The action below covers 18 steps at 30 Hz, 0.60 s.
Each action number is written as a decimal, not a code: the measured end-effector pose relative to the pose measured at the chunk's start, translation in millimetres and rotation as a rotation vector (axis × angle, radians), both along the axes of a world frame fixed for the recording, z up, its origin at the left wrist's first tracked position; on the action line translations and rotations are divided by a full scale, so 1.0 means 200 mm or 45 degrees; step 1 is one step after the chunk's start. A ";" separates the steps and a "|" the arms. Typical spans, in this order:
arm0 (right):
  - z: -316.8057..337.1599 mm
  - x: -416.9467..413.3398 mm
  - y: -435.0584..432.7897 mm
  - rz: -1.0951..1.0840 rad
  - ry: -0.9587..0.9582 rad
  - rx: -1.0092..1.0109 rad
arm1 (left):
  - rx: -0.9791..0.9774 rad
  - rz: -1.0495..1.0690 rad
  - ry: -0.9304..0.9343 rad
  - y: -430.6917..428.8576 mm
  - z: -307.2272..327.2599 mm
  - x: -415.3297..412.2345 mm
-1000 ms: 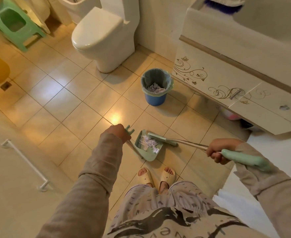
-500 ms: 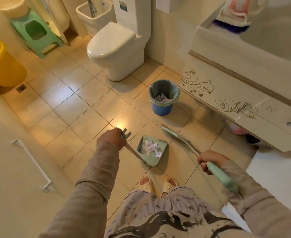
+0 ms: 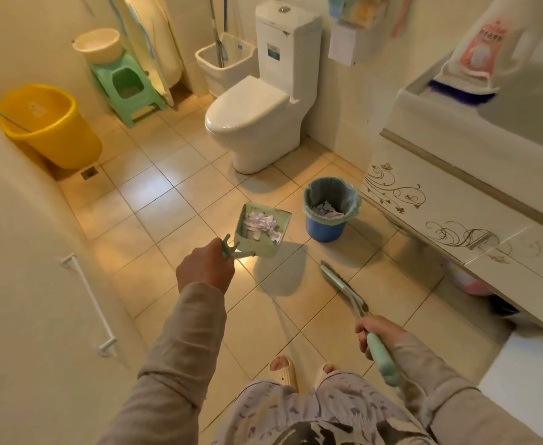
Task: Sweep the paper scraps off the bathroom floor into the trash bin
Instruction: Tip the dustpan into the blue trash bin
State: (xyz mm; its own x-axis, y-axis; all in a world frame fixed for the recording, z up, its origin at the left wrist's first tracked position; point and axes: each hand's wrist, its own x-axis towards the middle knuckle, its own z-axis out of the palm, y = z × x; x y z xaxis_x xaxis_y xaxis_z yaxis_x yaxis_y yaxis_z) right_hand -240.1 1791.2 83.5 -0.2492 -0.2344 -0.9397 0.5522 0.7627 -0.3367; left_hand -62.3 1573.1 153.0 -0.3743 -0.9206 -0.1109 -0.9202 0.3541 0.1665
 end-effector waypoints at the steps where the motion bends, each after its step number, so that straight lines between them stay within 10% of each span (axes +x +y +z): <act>1: 0.00 0.00 0.00 0.001 -0.004 0.003 | -0.024 0.014 0.025 0.00 0.01 0.01; 9: -0.04 -0.01 0.02 -0.030 0.006 0.015 | -0.222 -0.088 0.123 0.06 0.08 0.01; 18: -0.07 -0.02 0.05 0.098 0.099 0.083 | -0.420 -0.823 -0.319 0.12 0.05 -0.14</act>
State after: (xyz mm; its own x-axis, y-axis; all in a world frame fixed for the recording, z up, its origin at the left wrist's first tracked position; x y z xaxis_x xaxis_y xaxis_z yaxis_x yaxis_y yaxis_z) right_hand -244.5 1802.0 70.4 -0.3057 -0.1945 -0.9320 0.4653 0.8235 -0.3245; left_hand -90.9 1597.9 162.7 -0.8492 -0.5276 -0.0204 -0.5099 0.8296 -0.2274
